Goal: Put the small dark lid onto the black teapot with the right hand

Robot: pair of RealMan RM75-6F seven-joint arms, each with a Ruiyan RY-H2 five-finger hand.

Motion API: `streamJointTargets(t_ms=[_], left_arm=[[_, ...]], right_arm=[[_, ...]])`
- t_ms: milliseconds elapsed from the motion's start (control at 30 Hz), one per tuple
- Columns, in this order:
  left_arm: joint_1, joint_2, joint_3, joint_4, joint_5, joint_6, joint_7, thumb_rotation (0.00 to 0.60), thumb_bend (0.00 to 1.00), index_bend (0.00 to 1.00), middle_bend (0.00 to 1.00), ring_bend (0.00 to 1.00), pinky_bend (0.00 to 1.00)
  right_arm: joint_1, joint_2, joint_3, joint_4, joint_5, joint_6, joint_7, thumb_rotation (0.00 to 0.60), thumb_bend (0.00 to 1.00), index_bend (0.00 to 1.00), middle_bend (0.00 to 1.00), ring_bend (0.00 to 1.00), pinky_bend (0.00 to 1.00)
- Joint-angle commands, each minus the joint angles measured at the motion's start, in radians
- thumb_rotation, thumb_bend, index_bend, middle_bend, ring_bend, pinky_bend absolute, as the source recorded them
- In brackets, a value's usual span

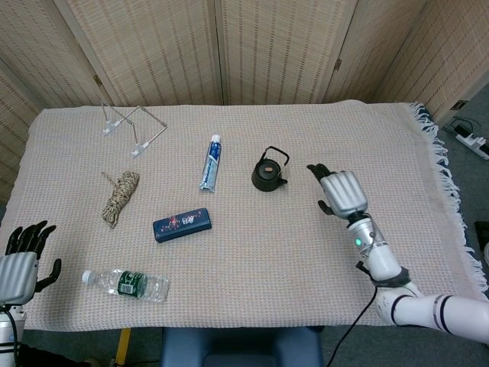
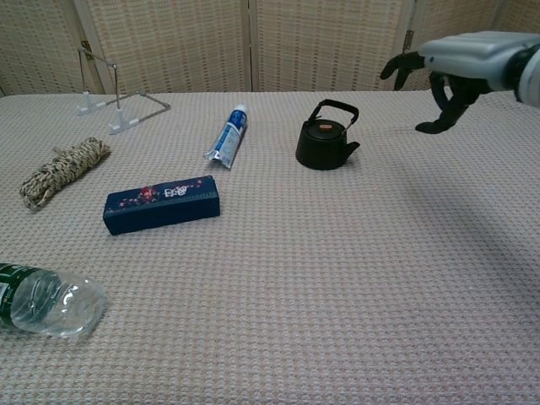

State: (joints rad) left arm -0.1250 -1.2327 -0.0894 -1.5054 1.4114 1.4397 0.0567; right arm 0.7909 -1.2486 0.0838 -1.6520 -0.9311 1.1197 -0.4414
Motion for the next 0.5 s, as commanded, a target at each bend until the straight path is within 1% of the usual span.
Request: streamJointTargets(t_ms=[33,100,200,333,400,500], left_arm=[[-0.006,-0.001,-0.003,-0.007,0.008,0.003,0.008,0.600,0.43,0.08,0.04,0.05,0.00],[-0.010,-0.003,-0.006,-0.013,0.016,0.010,0.015,0.600,0.43,0.05,0.04,0.05,0.00],[-0.013,-0.005,-0.007,-0.027,0.026,0.018,0.031,0.600,0.43,0.04,0.04,0.05,0.00],[-0.018,-0.010,-0.010,-0.046,0.020,0.016,0.049,0.600,0.43,0.04,0.04,0.05,0.00],[-0.020,-0.010,-0.008,-0.054,0.025,0.016,0.059,0.600,0.43,0.04,0.04,0.05,0.00],[-0.020,-0.009,-0.007,-0.062,0.028,0.022,0.067,0.600,0.43,0.04,0.04,0.05,0.00]], right_arm=[[-0.196,0.129,-0.079,-0.107,-0.148,0.193,0.144,0.600,0.34,0.13,0.19,0.28,0.29],[-0.258,0.148,-0.103,-0.113,-0.195,0.253,0.191,0.600,0.34,0.12,0.17,0.25,0.28],[-0.370,0.167,-0.144,-0.109,-0.278,0.359,0.282,0.600,0.34,0.10,0.14,0.22,0.26],[-0.478,0.157,-0.175,-0.092,-0.343,0.444,0.380,0.600,0.34,0.10,0.14,0.23,0.25],[-0.519,0.152,-0.189,-0.079,-0.370,0.472,0.396,0.600,0.34,0.10,0.14,0.24,0.25],[-0.554,0.149,-0.196,-0.072,-0.394,0.489,0.390,0.600,0.34,0.10,0.14,0.24,0.24]])
